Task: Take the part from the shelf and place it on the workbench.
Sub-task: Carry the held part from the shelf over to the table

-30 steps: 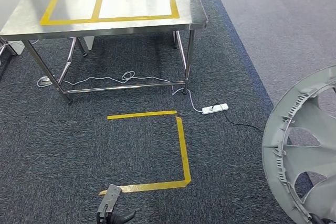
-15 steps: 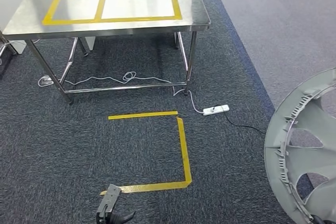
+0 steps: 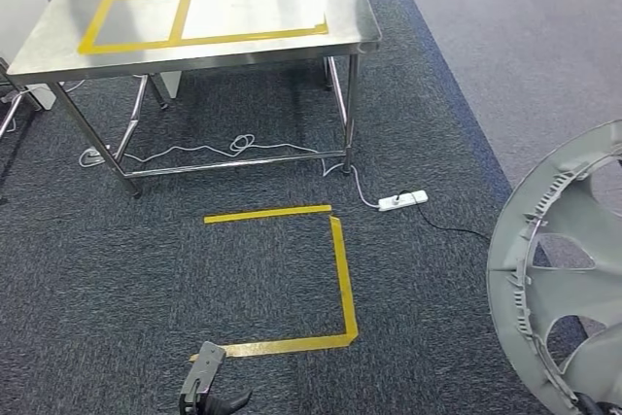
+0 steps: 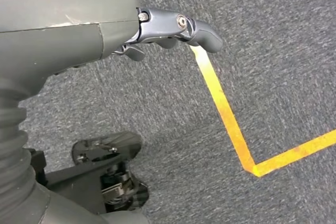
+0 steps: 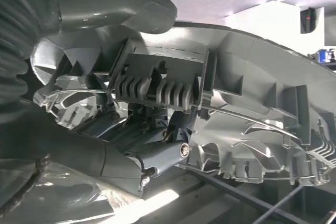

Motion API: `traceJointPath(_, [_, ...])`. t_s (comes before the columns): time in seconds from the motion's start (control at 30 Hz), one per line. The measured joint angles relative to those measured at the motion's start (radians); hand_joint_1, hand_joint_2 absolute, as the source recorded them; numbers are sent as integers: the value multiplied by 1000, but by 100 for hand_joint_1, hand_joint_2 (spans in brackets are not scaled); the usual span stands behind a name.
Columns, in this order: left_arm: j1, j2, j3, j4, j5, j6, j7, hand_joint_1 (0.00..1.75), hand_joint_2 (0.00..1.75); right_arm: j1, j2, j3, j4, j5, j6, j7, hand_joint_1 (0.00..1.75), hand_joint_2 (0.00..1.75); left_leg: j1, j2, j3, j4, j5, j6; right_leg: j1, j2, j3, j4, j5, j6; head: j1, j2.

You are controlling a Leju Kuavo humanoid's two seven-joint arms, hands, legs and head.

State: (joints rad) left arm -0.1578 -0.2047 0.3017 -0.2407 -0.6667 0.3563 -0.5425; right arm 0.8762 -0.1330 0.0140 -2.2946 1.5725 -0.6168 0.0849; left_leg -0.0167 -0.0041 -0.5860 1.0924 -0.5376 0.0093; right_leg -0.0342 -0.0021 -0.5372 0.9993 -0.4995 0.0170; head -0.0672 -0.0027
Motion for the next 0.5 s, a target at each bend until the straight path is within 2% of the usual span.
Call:
traceJointPath(0.07, [1, 1, 0, 0, 0, 0, 0, 0, 175, 0, 1, 0, 0, 0, 0, 1, 175, 175, 8, 0, -56, 131, -64, -11, 0, -2, -2, 1, 0, -3, -2, 0])
traceJointPath(0.1, [3, 1, 0, 0, 1, 0, 0, 0, 175, 0, 1, 0, 1, 0, 0, 2, 175, 175, 12, 0, -77, 181, -80, -15, 0, -2, -3, 1, 0, -3, -2, 0])
traceJointPath(0.13, [4, 1, 0, 0, 1, 0, 0, 0, 175, 0, 1, 0, 2, 0, 0, 2, 175, 175, 16, 0, -83, 196, -75, -17, 0, -2, -3, 1, 0, -3, -2, 0])
traceJointPath(0.17, [4, 1, 0, 0, 1, 0, 0, 0, 175, -1, 1, 0, 2, 0, 0, 2, 175, 175, 19, 0, -72, 173, -52, -18, 0, -2, -2, 1, 0, -2, -2, 0])
traceJointPath(0.23, [3, 1, 0, 0, 1, 0, 0, 0, 175, -1, 1, 0, 3, 0, 0, 2, 175, 175, 22, 1, -10, 43, 18, -17, -1, -1, 2, 2, -1, 1, -2, 0])
traceJointPath(0.3, [1, 2, 0, 0, 1, 0, 0, 0, 175, -2, 1, 0, 3, 0, 0, 2, 175, 175, 21, 0, 36, -64, 50, -12, 1, 0, -1, 5, -4, 9, -1, 0])
traceJointPath(0.33, [1, 1, 0, 0, 1, -1, 0, 0, 175, -2, 1, -1, 3, 0, -1, 2, 175, 175, 20, 0, 42, -82, 50, -11, 3, 0, -4, 7, -4, 9, -1, 0])
traceJointPath(0.43, [2, 0, 0, 0, 4, -3, 0, 0, 175, -2, 1, -6, 4, 0, -1, -6, 175, 175, 17, -1, 39, -87, 52, -7, 3, 1, -6, 3, -2, 5, 0, 0])
traceJointPath(0.5, [2, 0, 0, 0, 5, -5, 0, 0, 175, -3, 2, -7, 5, 0, 0, -11, 175, 175, 15, -1, 39, -87, 52, -2, 1, 1, -2, -3, 2, 12, 0, 0])
